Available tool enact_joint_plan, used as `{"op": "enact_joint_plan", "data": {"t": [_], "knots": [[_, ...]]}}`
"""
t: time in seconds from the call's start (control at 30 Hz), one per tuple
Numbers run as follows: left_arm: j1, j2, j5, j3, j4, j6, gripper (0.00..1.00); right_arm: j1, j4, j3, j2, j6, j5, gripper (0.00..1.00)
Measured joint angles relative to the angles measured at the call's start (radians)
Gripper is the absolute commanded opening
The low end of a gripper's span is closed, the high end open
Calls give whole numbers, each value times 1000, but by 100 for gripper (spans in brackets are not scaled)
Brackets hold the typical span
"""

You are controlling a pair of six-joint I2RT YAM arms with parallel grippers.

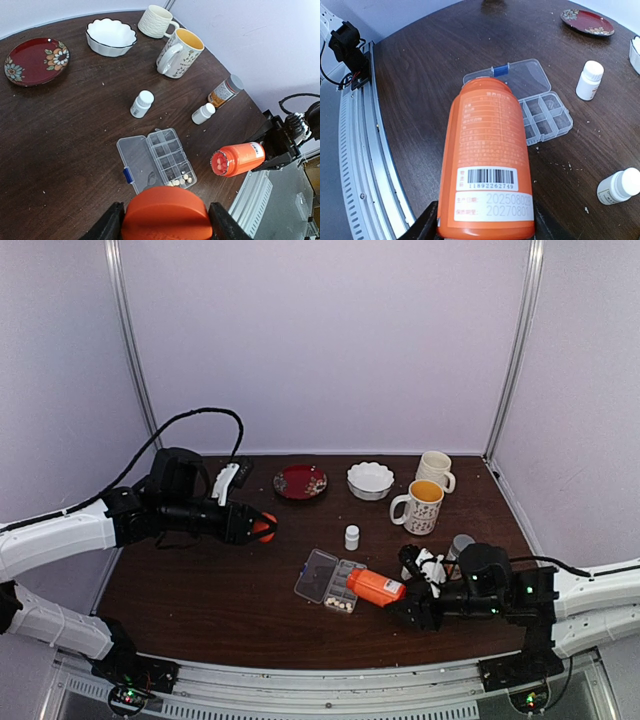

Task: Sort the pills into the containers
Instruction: Pour the pill into the compartment of the pill container, then close the lid of the pill bottle.

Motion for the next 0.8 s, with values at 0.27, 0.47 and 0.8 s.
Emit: {"op": "enact_joint_plan", "data": {"t": [0.27, 0.47, 0.8], "knots": [[-4, -18, 20, 0, 0, -28, 0, 0, 232, -102, -125, -14, 40, 0], [-6, -34, 37, 19, -3, -49, 0, 0, 372, -95, -220, -96, 88, 0], [-11, -35, 53, 101, -18, -68, 0, 0, 542, 200, -232, -348, 116, 0]]}}
